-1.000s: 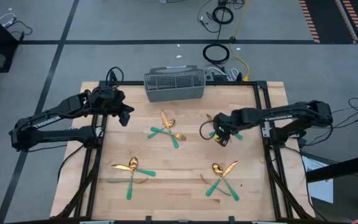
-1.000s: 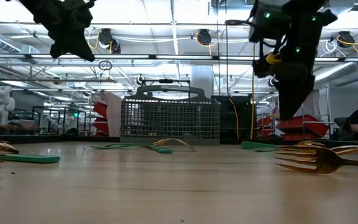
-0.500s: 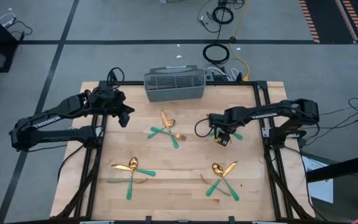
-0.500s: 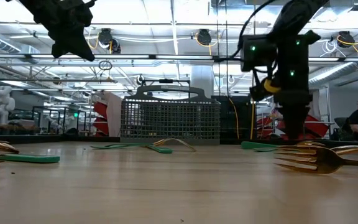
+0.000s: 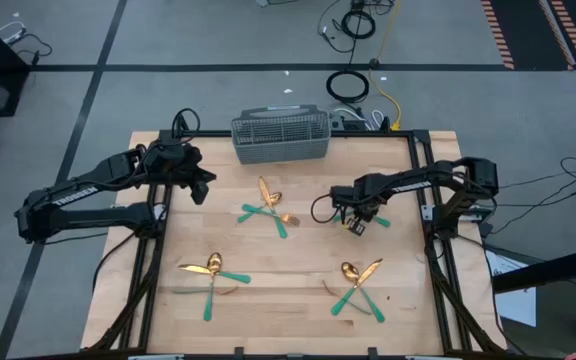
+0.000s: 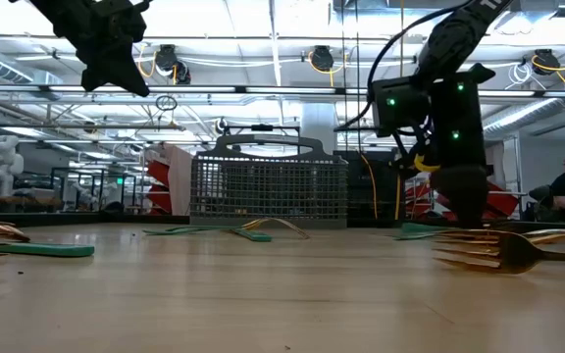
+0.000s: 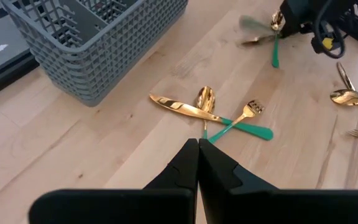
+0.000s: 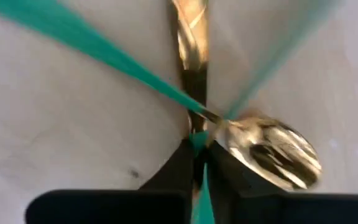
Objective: Sort silverware
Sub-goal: Put the green fork into the gray bin
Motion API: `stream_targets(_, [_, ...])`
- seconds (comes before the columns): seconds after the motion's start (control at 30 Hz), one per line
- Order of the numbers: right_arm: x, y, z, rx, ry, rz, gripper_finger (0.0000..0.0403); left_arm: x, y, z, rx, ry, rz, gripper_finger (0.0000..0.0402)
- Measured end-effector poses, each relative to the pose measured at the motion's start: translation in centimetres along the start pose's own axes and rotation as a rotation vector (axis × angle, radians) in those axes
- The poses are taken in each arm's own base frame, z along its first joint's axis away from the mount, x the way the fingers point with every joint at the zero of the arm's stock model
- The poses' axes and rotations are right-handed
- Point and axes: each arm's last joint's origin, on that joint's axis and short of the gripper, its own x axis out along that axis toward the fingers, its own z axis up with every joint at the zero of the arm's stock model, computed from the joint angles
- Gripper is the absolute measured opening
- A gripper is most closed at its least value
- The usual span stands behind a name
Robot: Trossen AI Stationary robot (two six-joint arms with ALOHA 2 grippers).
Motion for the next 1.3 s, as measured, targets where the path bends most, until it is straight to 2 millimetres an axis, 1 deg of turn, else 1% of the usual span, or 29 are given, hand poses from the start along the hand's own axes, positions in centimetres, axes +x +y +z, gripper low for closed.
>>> stream_targets(0.07, [-0.8,-0.3,-0.5,0.025,0.002,0.002,0.0005,0.0,0.0,0.0,0.003,0.000,0.000,0.0010])
stream_targets(0.13, [-2.1,-0.7,-0.9,0.041,0.004,0.003,0.0002,0.0,0.0,0.0,0.004,-0.001,0.001,0.0010])
stream_targets(0.27, [-6.0,-1.3,-1.1,0.060,-0.064,0.031,0.0001,0.0,0.0,0.0,0.004,-0.001,0.001,0.0010])
stream_targets(0.33, [-8.0,-1.7,-1.1,0.041,-0.114,0.051,0.0000,0.0,0.0,0.0,0.004,-0.001,0.001,0.0010])
stream_targets(0.4, [-10.5,-2.1,-0.9,-0.007,-0.185,0.021,0.0000,0.0,0.0,0.0,0.004,-0.001,0.001,0.0010])
stream_targets(0.47, [-12.8,-2.5,-0.6,-0.098,-0.227,-0.096,0.0000,0.0,0.0,0.0,0.003,-0.001,0.001,0.0010])
stream_targets(0.53, [-15.4,-2.9,0.0,-0.220,-0.274,-0.297,0.0000,0.0,0.0,0.0,0.003,-0.001,0.001,0.0010])
stream_targets(0.6, [-18.0,-3.2,1.1,-0.373,-0.318,-0.507,0.0000,0.0,0.0,0.0,0.003,-0.001,0.001,0.0010])
stream_targets(0.7, [-21.1,-3.5,3.6,-0.629,-0.307,-0.748,0.0000,0.0,0.0,0.0,0.003,-0.001,0.001,0.0010])
stream_targets(0.77, [-22.5,-4.0,5.7,-0.762,-0.261,-0.859,0.0000,0.0,0.0,0.0,0.003,-0.001,0.001,0.0010])
stream_targets(0.83, [-23.1,-4.8,7.7,-0.862,-0.181,-0.954,0.0000,0.0,0.0,0.0,0.003,-0.003,0.009,0.0010])
stream_targets(0.9, [-23.1,-5.8,9.6,-0.936,-0.083,-1.032,0.0000,0.0,0.1,0.0,0.003,-0.011,0.035,0.0010])
stream_targets(1.0, [-22.3,-7.2,12.2,-1.023,0.068,-1.112,0.0000,0.0,0.2,0.1,0.002,-0.019,0.064,0.0010])
stream_targets(1.07, [-21.5,-7.8,13.7,-1.081,0.147,-1.135,0.0000,0.0,0.2,0.1,0.002,-0.023,0.079,0.0010])
stream_targets(1.2, [-19.8,-8.1,15.8,-1.252,0.270,-1.132,0.0000,0.0,0.3,0.1,0.003,-0.027,0.094,0.0010])
stream_targets(1.3, [-18.7,-7.6,17.0,-1.329,0.268,-1.112,0.0000,0.0,0.3,0.1,0.003,-0.031,0.105,0.0010])
